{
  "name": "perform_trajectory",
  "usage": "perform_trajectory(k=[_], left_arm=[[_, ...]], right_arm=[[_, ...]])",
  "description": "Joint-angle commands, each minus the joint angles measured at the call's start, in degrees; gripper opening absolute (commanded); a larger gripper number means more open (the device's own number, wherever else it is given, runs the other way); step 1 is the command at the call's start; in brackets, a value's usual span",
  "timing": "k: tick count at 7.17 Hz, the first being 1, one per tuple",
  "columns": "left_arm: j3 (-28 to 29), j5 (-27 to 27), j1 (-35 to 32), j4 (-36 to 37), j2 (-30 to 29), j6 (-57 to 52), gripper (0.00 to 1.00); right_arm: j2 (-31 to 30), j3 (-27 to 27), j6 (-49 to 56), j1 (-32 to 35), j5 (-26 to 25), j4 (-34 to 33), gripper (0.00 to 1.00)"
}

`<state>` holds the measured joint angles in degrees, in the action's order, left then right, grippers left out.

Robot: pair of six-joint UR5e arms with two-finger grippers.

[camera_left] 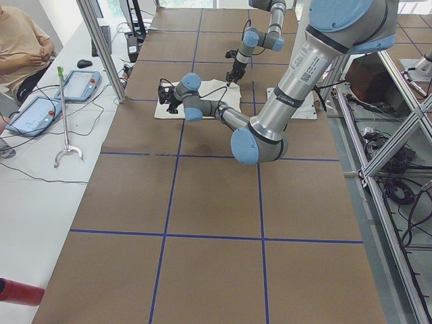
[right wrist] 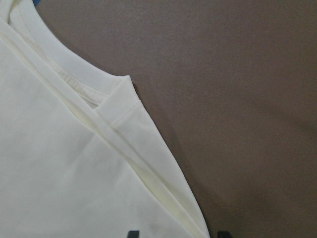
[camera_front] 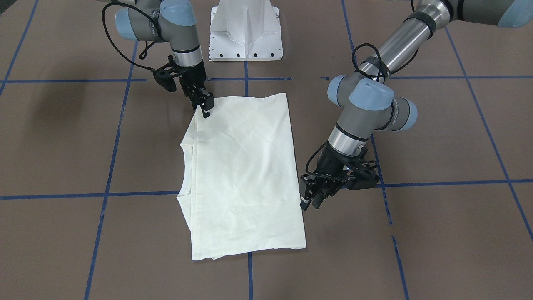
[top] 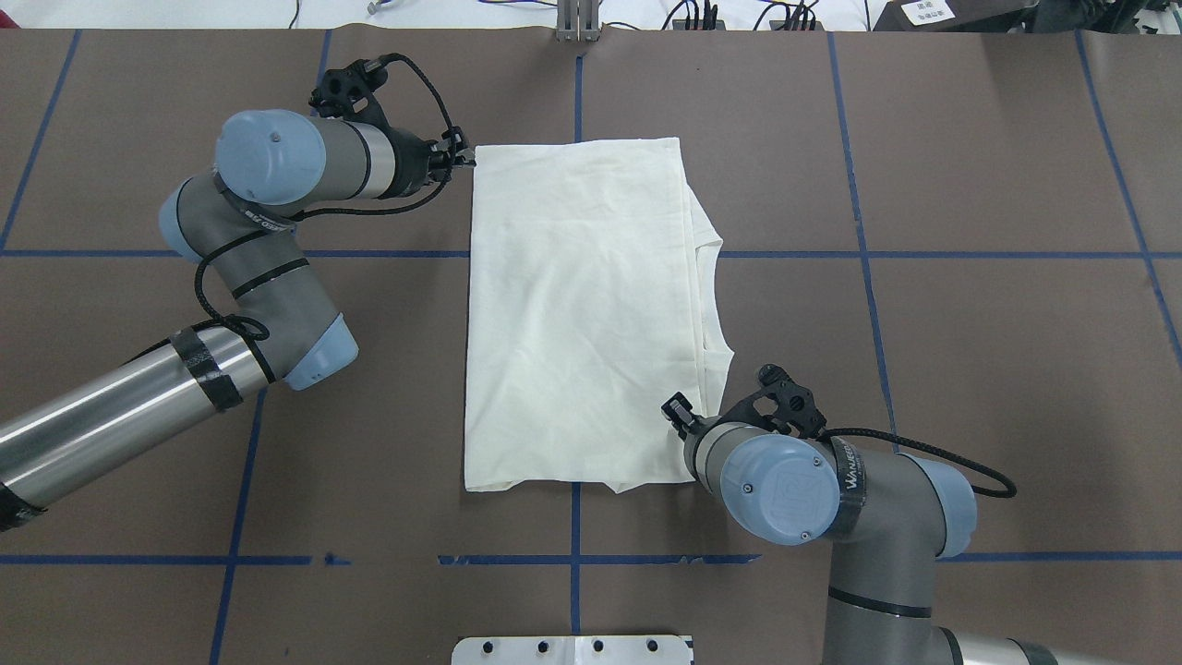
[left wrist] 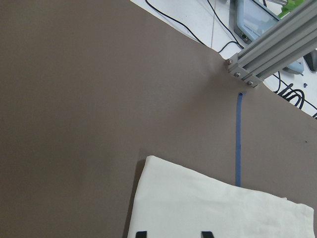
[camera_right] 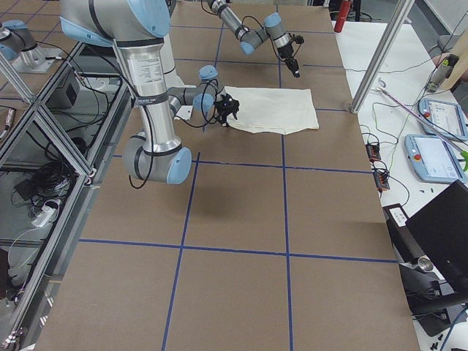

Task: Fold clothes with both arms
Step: 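Move the right gripper to the shirt corner nearest the robot on its side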

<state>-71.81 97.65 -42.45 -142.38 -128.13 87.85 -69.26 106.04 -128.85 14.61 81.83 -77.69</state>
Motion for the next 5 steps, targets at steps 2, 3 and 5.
perform_trajectory(k=[2, 3, 5], left_arm=[[0.0, 0.0, 0.0, -0.18, 0.87, -0.05, 0.47], [-0.09, -0.09, 0.0, -0.09, 0.95, -0.05, 0.47], [-1.83, 0.09, 0.0, -0.18, 1.74, 0.04, 0.47]], right_arm=[[-0.09, 0.04, 0.35, 0.07, 0.09, 0.35, 0.0], [-0.09, 0.04, 0.44, 0.07, 0.09, 0.35, 0.0], [0.0, 2.05, 0.62, 0.59, 0.61, -0.18, 0.0]])
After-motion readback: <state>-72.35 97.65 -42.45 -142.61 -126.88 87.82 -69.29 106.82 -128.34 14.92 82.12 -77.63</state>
